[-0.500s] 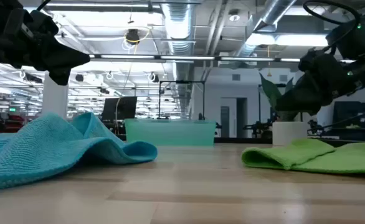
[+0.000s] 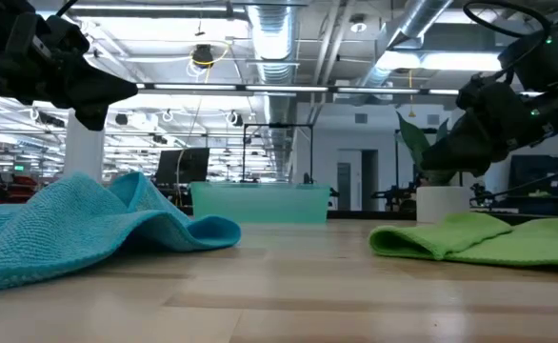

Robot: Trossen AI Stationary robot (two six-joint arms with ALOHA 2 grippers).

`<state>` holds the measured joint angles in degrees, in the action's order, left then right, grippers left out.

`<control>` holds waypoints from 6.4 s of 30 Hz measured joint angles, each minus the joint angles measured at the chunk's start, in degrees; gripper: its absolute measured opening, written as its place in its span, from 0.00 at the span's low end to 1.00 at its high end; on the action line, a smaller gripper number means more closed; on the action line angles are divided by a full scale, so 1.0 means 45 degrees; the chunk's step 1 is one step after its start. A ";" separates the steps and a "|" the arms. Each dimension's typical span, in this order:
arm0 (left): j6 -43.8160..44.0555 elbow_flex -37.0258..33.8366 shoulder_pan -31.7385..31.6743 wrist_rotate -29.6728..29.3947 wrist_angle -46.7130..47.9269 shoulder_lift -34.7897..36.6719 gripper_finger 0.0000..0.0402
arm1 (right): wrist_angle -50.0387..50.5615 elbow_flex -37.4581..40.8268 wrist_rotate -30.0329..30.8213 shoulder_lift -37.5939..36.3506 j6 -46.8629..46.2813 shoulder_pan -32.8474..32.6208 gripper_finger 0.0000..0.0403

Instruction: Roll microfiber towels into tight, uniform cylinder then place into a basket

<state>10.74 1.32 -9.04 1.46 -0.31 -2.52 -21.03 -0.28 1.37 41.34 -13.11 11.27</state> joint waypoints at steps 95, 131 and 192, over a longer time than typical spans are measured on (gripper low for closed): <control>-0.0001 0.0000 0.0000 -0.0083 0.0002 -0.0001 0.02 | 0.0004 0.0002 0.0000 0.0001 0.0002 0.0003 0.51; -0.0282 0.0000 0.0000 -0.0103 0.0114 -0.0002 0.02 | 0.0004 0.0002 0.0000 -0.0004 0.0002 0.0004 0.51; 0.1381 -0.0031 0.1763 -0.0488 -0.0238 -0.1306 0.50 | 0.0004 0.0002 0.0000 -0.0002 0.0002 0.0000 0.51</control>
<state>16.96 1.18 -1.11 -0.74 -1.38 -8.40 -21.02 -0.27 1.37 41.33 -13.10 11.27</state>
